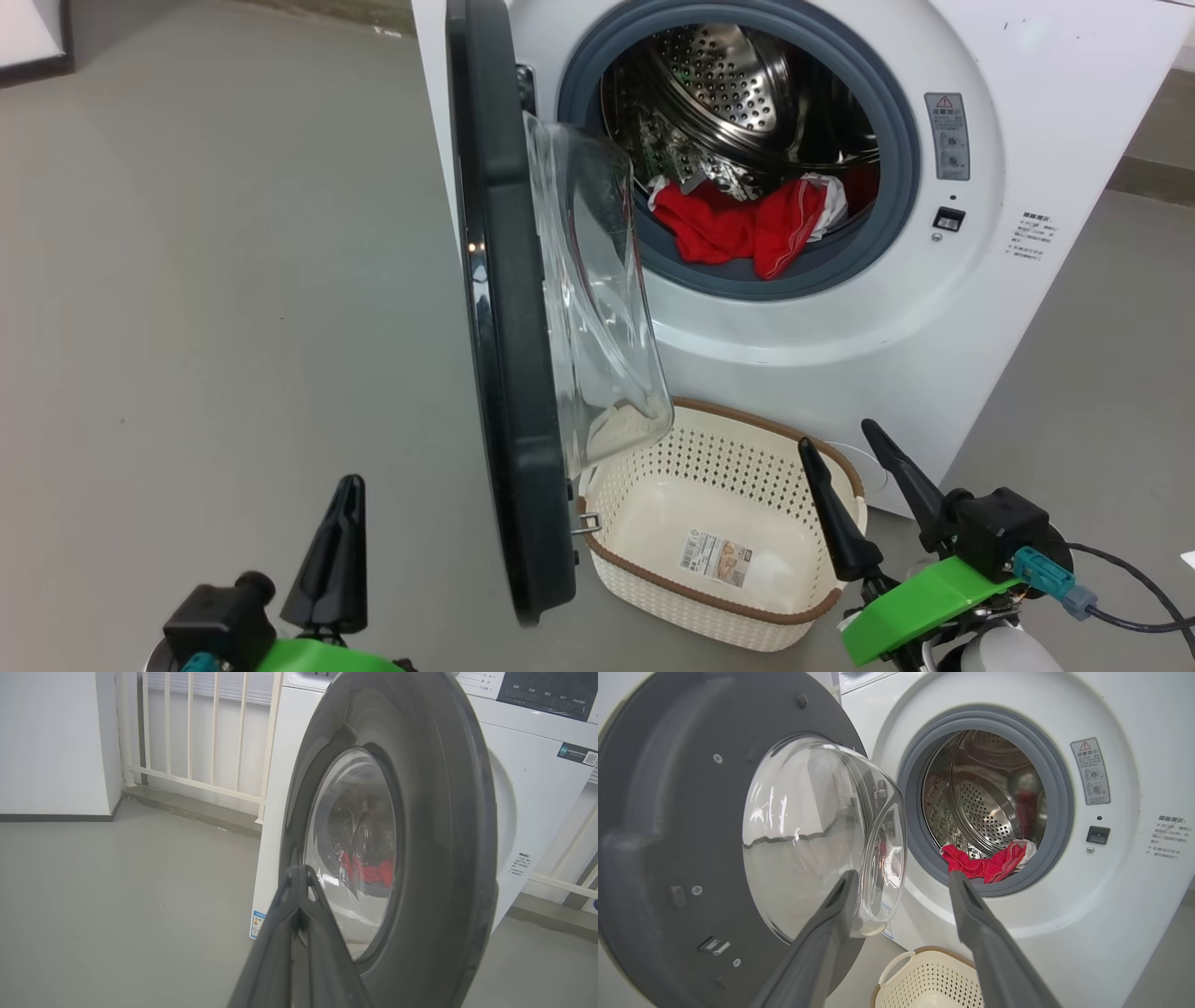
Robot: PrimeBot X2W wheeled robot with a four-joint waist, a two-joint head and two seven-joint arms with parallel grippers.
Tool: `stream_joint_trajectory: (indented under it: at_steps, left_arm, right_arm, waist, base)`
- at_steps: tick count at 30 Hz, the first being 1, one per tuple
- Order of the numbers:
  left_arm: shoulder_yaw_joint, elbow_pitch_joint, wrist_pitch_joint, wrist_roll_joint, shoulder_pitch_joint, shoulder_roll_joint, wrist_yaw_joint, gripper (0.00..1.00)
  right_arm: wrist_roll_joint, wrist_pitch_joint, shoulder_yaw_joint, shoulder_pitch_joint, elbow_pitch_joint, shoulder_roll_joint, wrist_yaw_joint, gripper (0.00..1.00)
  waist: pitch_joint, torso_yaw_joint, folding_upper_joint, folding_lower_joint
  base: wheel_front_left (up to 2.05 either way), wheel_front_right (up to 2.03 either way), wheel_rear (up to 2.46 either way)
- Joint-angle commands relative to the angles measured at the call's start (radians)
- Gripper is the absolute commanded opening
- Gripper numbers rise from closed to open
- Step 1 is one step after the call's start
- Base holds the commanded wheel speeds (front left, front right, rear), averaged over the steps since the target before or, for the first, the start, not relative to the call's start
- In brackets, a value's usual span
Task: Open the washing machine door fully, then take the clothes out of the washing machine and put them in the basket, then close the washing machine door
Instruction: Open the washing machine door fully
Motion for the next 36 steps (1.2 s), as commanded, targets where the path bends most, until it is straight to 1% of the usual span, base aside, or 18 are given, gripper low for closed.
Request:
stream_joint_trajectory:
  at_steps: [1,11,16,24,27,30,33,36]
  left_arm:
    - [0.025,-0.033,-0.009,0.009,-0.046,0.023,-0.003,0.0]
    - [0.013,-0.102,-0.01,0.031,-0.127,0.038,-0.009,0.0]
    - [0.006,-0.169,-0.002,0.042,-0.182,0.044,-0.006,0.0]
    - [-0.04,-0.264,0.034,0.053,-0.254,0.028,-0.012,0.0]
    - [-0.07,-0.282,0.06,0.053,-0.268,0.02,-0.02,0.0]
    - [-0.113,-0.279,0.115,0.036,-0.265,0.004,-0.028,0.0]
    - [-0.155,-0.263,0.159,0.023,-0.26,-0.01,-0.036,0.0]
    - [-0.184,-0.235,0.198,0.007,-0.247,-0.021,-0.032,0.0]
  right_arm:
    - [0.008,-0.006,0.016,-0.017,-0.02,0.002,0.006,1.0]
    - [0.006,-0.006,0.018,-0.023,-0.011,0.002,0.006,1.0]
    - [0.009,-0.006,0.018,-0.025,-0.008,0.002,0.006,1.0]
    - [0.007,-0.006,0.013,-0.032,-0.004,0.002,0.006,1.0]
    - [0.006,-0.006,0.009,-0.035,-0.005,0.002,0.006,1.0]
    - [0.005,-0.006,0.007,-0.037,-0.006,0.002,0.006,1.0]
    - [0.003,-0.006,0.007,-0.041,-0.007,0.002,0.006,1.0]
    - [0.001,-0.006,0.008,-0.045,-0.006,0.002,0.006,1.0]
  waist:
    - [0.001,-0.003,-0.0001,0.0]
    - [0.007,-0.018,-0.0001,0.0]
    - [0.011,-0.029,-0.0001,0.0]
    - [0.019,-0.048,-0.0001,0.0]
    - [0.022,-0.055,-0.0001,0.0]
    - [0.029,-0.061,-0.0001,0.0]
    - [0.037,-0.065,-0.0001,0.0]
    - [0.042,-0.067,-0.0001,0.0]
  base:
    - [0.0,0.0,0.0]
    - [0.0,0.0,0.0]
    - [0.0,0.0,0.0]
    - [0.0,0.0,0.0]
    - [0.0,0.0,0.0]
    - [0.0,0.0,0.0]
    - [0.0,0.0,0.0]
    - [0.0,0.0,0.0]
